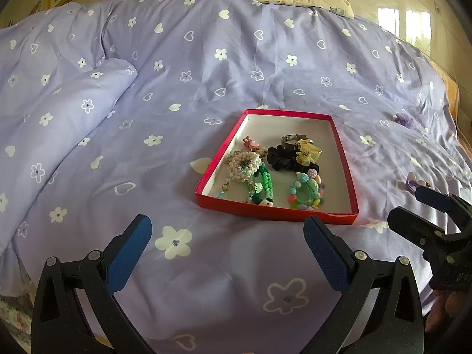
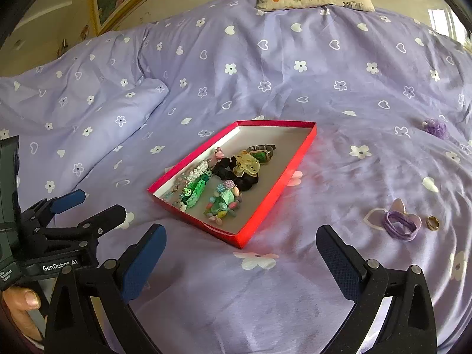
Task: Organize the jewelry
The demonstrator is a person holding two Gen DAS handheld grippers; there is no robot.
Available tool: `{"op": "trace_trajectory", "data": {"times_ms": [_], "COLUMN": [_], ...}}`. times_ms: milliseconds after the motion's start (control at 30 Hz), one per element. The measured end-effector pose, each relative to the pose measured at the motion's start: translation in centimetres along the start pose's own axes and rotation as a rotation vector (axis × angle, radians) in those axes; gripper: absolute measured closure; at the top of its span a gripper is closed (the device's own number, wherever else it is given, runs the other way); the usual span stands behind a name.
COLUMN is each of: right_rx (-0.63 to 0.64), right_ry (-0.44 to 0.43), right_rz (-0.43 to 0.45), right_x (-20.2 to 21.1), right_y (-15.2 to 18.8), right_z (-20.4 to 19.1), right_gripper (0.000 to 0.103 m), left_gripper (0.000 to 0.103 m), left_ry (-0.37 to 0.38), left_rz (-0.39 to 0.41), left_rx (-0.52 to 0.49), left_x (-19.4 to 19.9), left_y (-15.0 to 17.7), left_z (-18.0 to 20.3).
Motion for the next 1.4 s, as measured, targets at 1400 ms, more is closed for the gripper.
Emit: {"op": "trace_trajectory", "data": {"times_ms": [1400], "right_rx": [0.003], "right_ry": [-0.011], "right_rz": [-0.010], "right_x": [-0.04], "right_y": [-0.01], "right_z": [-0.50], "right_gripper": [0.001], "left_gripper": [0.000], "left_ry": [-0.002], "left_rz": [0.003], "left_rx": [0.004], "left_x": [0.15], "left_y": [0.02], "left_z": [-0.16]}}
Point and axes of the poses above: each gripper's, at about its wrist camera, not at the fingertips, and x roughly against the way its jaws point, z to its right, y to its underside, the point moved 8 cm from there along -x, roughly the way its jaws point
